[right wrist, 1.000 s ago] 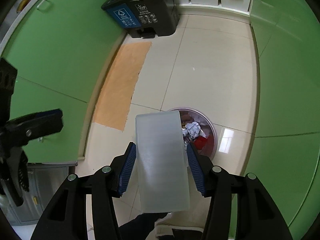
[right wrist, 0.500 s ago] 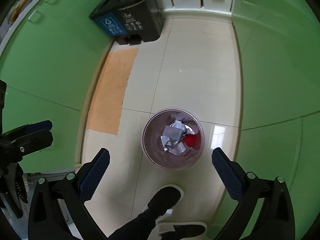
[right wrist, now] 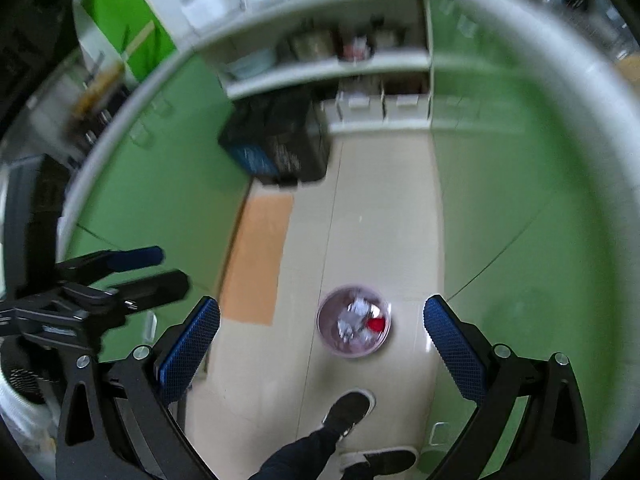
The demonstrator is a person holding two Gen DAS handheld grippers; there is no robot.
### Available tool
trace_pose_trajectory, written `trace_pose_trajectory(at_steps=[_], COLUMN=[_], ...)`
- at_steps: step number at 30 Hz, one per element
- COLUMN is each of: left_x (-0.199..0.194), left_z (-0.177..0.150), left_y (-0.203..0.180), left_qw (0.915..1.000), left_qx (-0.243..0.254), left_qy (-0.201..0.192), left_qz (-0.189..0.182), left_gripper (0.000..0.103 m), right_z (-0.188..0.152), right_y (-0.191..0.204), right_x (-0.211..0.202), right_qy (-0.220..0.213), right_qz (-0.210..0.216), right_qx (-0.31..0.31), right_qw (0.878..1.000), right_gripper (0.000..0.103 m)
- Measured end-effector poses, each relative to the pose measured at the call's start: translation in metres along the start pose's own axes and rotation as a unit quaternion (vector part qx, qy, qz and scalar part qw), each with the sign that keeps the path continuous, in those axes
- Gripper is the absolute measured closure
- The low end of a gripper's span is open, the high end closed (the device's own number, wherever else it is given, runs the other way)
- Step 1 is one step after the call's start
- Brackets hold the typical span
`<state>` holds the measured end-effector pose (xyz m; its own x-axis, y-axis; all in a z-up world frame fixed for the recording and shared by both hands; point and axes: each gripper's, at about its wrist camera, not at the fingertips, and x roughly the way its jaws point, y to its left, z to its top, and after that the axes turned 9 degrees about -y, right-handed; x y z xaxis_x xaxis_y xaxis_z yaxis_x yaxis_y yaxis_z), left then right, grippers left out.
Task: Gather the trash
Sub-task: 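Move both tools back over the counter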
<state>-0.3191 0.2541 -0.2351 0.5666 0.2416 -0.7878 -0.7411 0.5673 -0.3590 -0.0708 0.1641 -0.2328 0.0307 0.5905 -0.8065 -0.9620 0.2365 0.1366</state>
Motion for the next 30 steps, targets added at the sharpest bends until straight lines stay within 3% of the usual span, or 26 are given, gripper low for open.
trace_pose_trajectory(at_steps=[5,9,12,17,25,30], left_x=[-0.042,-0.064,-0.072,-0.067,-0.034,-0.004], left_z=[0.04,0.06,0.068,0.06,0.028,0.008], left_y=[-0.084,-0.15,-0.201,-0.295,-0.41,-0.447], left_qw=[0.9959,0.9864,0.9762,0.9513,0.9136,0.906], left_qx=[0.081,0.149,0.193,0.264,0.346,0.361], left_qy=[-0.025,-0.039,-0.041,-0.03,0.01,0.044], left_qz=[-0.033,-0.058,-0.091,-0.156,-0.214,-0.216], left_gripper=[0.003,0.003,0.003,0.003,0.003,0.003], right_z=[0.022,0.019,0.004,-0.043,-0.12,-0.149], right_y=[-0.018,-0.047,-0.072,-0.12,-0.188,-0.221], right_x=[-0.105,-0.18,-0.235,-0.31,-0.379,-0.387], right_qy=[-0.069,-0.118,-0.15,-0.182,-0.188,-0.178], right_qz=[-0.035,-0.082,-0.126,-0.209,-0.302,-0.324], right_qx=[0.013,0.039,0.066,0.128,0.22,0.26], right_qw=[0.997,0.989,0.978,0.952,0.908,0.892], right_gripper=[0.005,0.005,0.005,0.005,0.005,0.005])
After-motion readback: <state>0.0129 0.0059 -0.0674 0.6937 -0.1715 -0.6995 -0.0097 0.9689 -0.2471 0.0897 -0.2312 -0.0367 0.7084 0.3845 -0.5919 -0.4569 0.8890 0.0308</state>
